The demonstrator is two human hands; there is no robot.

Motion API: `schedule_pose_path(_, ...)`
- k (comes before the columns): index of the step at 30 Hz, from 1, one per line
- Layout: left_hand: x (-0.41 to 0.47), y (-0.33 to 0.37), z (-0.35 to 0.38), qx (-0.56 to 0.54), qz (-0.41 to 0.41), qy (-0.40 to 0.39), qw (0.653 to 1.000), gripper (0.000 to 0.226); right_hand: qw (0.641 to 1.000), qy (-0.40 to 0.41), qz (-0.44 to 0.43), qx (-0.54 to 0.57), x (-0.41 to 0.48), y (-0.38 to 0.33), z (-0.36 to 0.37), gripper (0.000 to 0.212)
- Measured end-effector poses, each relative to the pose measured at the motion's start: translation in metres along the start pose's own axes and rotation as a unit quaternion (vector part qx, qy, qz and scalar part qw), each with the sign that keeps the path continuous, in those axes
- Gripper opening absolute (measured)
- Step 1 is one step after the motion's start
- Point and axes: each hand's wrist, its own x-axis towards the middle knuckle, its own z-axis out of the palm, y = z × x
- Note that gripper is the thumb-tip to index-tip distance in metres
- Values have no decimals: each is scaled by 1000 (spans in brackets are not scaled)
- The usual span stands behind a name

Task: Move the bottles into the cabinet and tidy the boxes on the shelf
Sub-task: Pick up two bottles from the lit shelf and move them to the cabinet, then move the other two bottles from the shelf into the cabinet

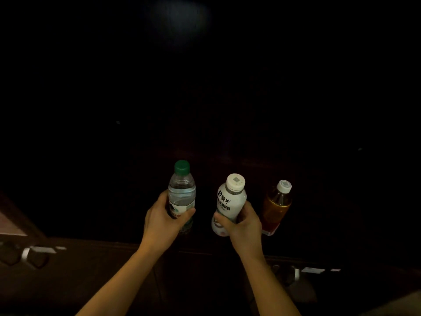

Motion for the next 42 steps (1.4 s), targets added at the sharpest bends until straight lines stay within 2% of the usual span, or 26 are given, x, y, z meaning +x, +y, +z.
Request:
schedule_pose_path(6,2,-4,3,3,1,-6,1000,57,1000,-20,-3,0,5,6,1,70)
schedule_pose_path(12,7,-7,5,-13,-9,-20,1000,64,999,-39,-6,-9,6,4,0,72)
schedule_pose_path(16,9,-7,2,-19,-21,-42,999,75,999,-51,-10,-18,2,1,-1,80)
schedule_pose_path(21,7,-5,-13,11,-33,-59,998,113,998,-35,-35,-44,-7,-15,-5,103)
schedule_pose_path(23,5,-1,-22,20,-31,-48,998,119,997,-14,-45,-60,-14,-23,-10,106)
schedule_pose_path(27,-5,9,-51,44,23,-33,998,106,992,48,-73,-87,-44,-42,-14,96)
schedule_pose_path(33,-33,25,-129,112,141,-7,984,82,961,135,-200,-139,-95,-81,12,57)
schedule_pose_path(36,-51,28,-184,105,173,7,979,66,954,117,-243,-129,-122,-115,48,47)
schedule_pose_path(42,-91,16,-298,62,180,56,980,49,957,40,-268,-104,-180,-167,142,35)
